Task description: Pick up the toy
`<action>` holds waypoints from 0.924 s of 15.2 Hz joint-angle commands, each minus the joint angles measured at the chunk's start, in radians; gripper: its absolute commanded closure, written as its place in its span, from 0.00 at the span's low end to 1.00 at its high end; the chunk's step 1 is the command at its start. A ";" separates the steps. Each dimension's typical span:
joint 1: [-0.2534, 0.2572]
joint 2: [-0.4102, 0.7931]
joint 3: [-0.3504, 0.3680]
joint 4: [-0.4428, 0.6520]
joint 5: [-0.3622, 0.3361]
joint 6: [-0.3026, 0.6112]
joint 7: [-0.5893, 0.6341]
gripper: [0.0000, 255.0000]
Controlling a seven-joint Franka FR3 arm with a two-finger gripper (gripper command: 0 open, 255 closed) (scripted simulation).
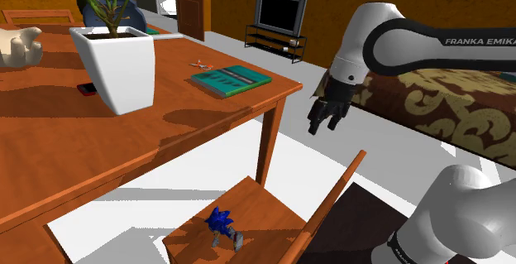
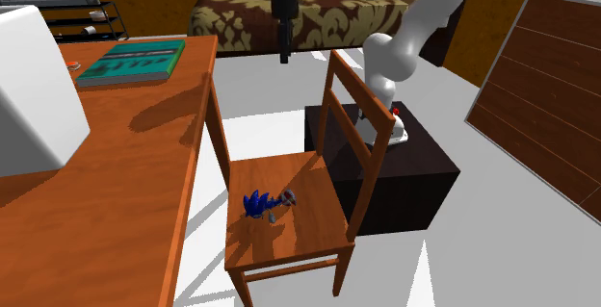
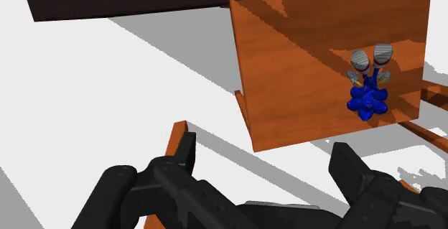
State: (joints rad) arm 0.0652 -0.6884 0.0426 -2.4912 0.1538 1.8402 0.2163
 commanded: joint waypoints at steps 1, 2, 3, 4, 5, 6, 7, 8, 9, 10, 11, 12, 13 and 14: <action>0.018 0.027 0.022 -0.028 0.022 0.057 0.008 0.00; 0.028 0.046 0.033 -0.039 0.033 0.088 0.011 0.00; 0.037 0.066 0.044 -0.050 0.044 0.119 0.015 0.00; 0.047 0.088 0.056 -0.058 0.056 0.150 0.018 0.00; 0.057 0.111 0.067 -0.066 0.067 0.181 0.021 0.00; 0.066 0.135 0.079 -0.072 0.078 0.212 0.024 0.00; 0.076 0.160 0.090 -0.077 0.088 0.243 0.027 0.00; 0.086 0.187 0.102 -0.081 0.099 0.275 0.029 0.00; 0.095 0.215 0.113 -0.084 0.109 0.306 0.032 0.00; 0.104 0.244 0.125 -0.085 0.119 0.337 0.034 0.00; 0.114 0.274 0.136 -0.085 0.128 0.368 0.036 0.00; 0.123 0.305 0.147 -0.083 0.137 0.399 0.039 0.00; 0.131 0.337 0.159 -0.080 0.146 0.429 0.041 0.00; 0.140 0.370 0.170 -0.076 0.154 0.459 0.043 0.00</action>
State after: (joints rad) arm 0.1966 -0.3514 0.2013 -2.5697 0.2988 2.2661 0.2580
